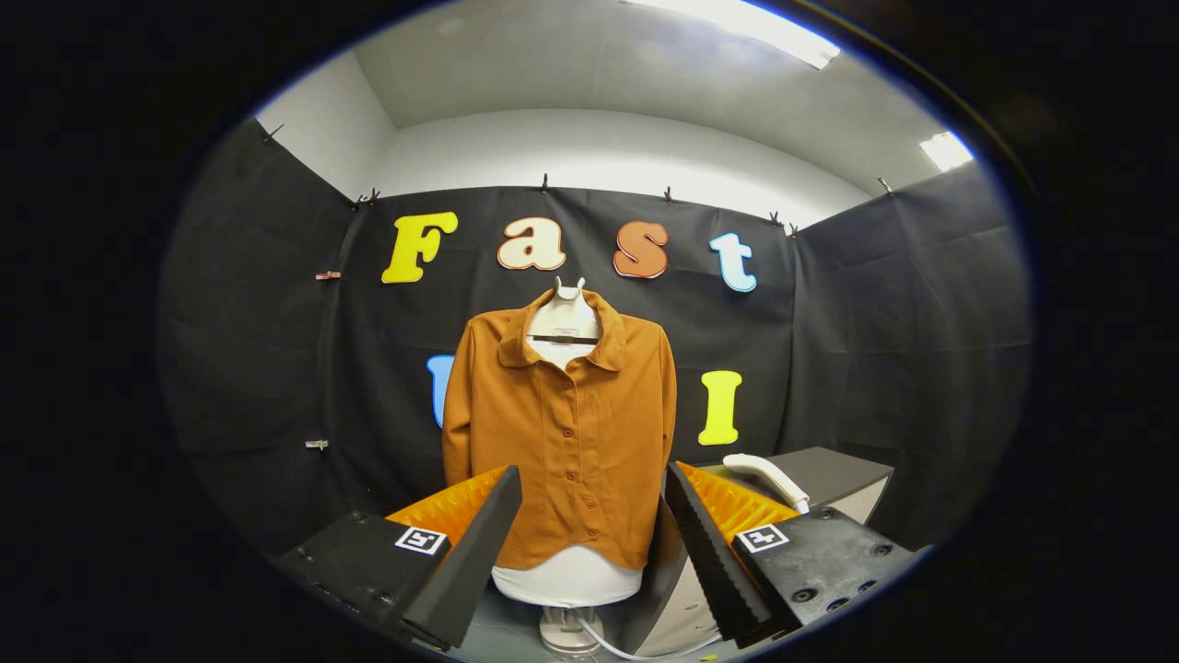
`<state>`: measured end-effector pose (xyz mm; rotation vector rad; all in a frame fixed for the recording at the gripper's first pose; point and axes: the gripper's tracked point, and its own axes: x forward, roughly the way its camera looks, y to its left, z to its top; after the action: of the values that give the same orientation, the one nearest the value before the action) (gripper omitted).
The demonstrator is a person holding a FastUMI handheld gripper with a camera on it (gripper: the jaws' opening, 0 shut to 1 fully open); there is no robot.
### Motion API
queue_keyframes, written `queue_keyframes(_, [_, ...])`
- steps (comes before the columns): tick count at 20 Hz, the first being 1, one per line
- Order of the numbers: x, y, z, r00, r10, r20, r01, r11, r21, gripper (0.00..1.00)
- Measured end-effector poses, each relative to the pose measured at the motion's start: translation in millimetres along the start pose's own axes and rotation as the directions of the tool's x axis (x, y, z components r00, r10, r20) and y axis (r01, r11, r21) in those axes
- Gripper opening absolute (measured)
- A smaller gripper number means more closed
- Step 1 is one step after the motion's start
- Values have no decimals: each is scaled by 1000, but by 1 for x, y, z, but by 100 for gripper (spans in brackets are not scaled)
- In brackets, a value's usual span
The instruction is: Iron the clothes twice with a garment steamer, once on the left side and once on the right side.
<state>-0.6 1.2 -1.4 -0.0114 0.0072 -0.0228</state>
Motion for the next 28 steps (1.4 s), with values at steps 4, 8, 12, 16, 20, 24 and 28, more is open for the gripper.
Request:
queue_keyframes(4, [0,2,-1,1000,-15,0,15,1000,-7,98])
queue_keyframes(8, [2,5,-2,999,-44,-4,44,999,-10,98])
queue_keyframes(12, [6,7,-6,996,-87,-11,87,996,-7,98])
queue_keyframes(16, [9,0,-16,989,-145,-26,145,989,-10,98])
queue_keyframes(20, [20,-13,-19,983,-182,-33,181,983,-12,98])
queue_keyframes(24, [44,-40,-28,978,-203,-42,203,979,-1,98])
queue_keyframes(28, [86,-87,-33,976,-217,-34,217,976,-9,98])
